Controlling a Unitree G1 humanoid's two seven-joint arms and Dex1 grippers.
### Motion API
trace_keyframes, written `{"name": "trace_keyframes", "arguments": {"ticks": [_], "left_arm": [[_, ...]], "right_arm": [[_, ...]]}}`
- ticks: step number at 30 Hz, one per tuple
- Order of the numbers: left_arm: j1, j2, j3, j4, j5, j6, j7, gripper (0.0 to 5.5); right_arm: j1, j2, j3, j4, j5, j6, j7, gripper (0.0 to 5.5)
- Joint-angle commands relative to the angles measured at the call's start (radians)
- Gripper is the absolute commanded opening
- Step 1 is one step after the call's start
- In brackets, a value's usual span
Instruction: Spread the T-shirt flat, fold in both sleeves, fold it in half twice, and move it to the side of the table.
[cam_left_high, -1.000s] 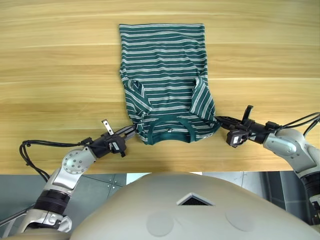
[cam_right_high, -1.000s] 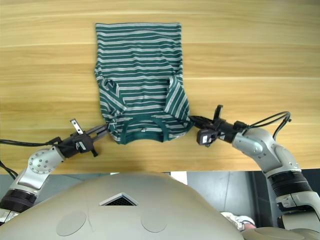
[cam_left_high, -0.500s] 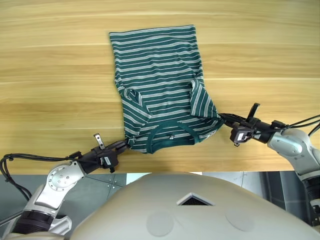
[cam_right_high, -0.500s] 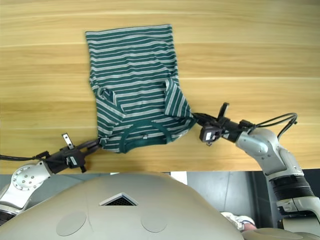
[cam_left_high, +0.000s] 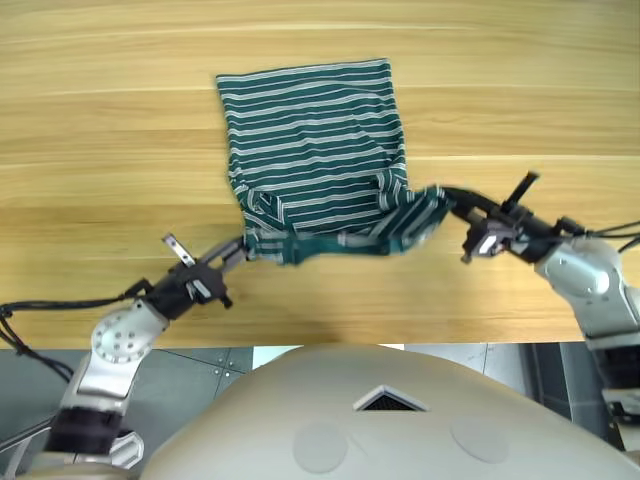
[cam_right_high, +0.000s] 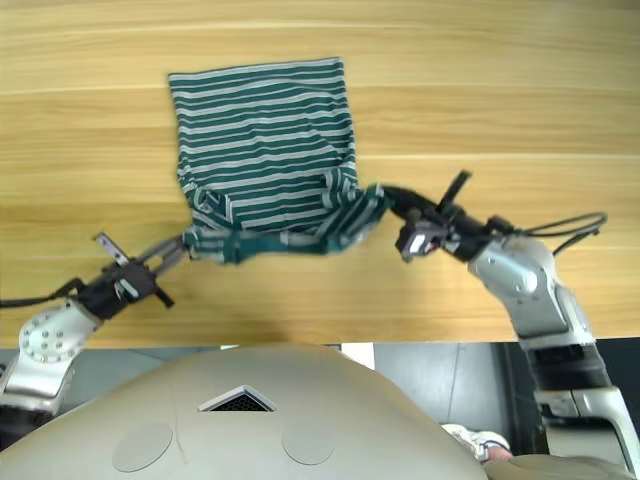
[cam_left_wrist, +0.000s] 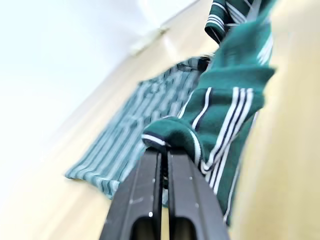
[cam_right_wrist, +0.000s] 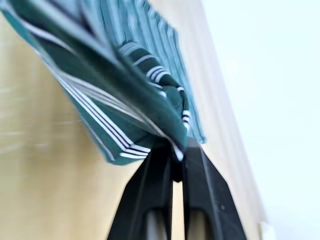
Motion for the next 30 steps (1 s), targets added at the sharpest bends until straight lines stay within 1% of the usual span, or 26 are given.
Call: {"name": "trace_keyframes", "arguments": {"ticks": [1, 4, 6, 9, 16, 21, 27, 28, 29, 30], "left_arm": [[-0.179, -0.043, 0.001, 0.124, 0.032, 0.019, 0.024, 0.00], [-0.340, -0.073, -0.001, 0.237, 0.045, 0.033, 0.035, 0.00], [-0.483, -0.107, -0.010, 0.370, 0.063, 0.044, 0.057, 0.00], [-0.681, -0.157, -0.033, 0.603, 0.120, 0.008, 0.106, 0.00], [-0.983, -0.227, -0.064, 1.044, 0.211, -0.054, 0.237, 0.00], [-1.053, -0.261, -0.085, 1.206, 0.253, -0.069, 0.310, 0.00], [-1.086, -0.279, -0.108, 1.299, 0.284, -0.038, 0.367, 0.00], [-1.091, -0.285, -0.111, 1.314, 0.287, -0.024, 0.369, 0.00], [-1.098, -0.292, -0.107, 1.328, 0.285, -0.006, 0.370, 0.33], [-1.106, -0.296, -0.104, 1.339, 0.284, 0.009, 0.373, 0.45]], "right_arm": [[-0.177, 0.063, 0.039, 0.125, -0.081, 0.011, -0.050, 0.04], [-0.317, 0.116, 0.068, 0.262, -0.149, 0.018, -0.113, 0.04], [-0.423, 0.163, 0.104, 0.393, -0.203, 0.019, -0.172, 0.04], [-0.562, 0.224, 0.152, 0.595, -0.272, 0.017, -0.274, 0.04], [-0.803, 0.334, 0.251, 0.998, -0.376, 0.026, -0.509, 0.04], [-0.899, 0.393, 0.290, 1.156, -0.388, 0.033, -0.588, 0.04], [-0.956, 0.423, 0.319, 1.252, -0.389, 0.067, -0.629, 0.04], [-0.964, 0.432, 0.318, 1.268, -0.383, 0.084, -0.627, 0.44], [-0.971, 0.440, 0.319, 1.283, -0.380, 0.101, -0.623, 0.63], [-0.977, 0.447, 0.321, 1.295, -0.379, 0.117, -0.623, 0.78]]}}
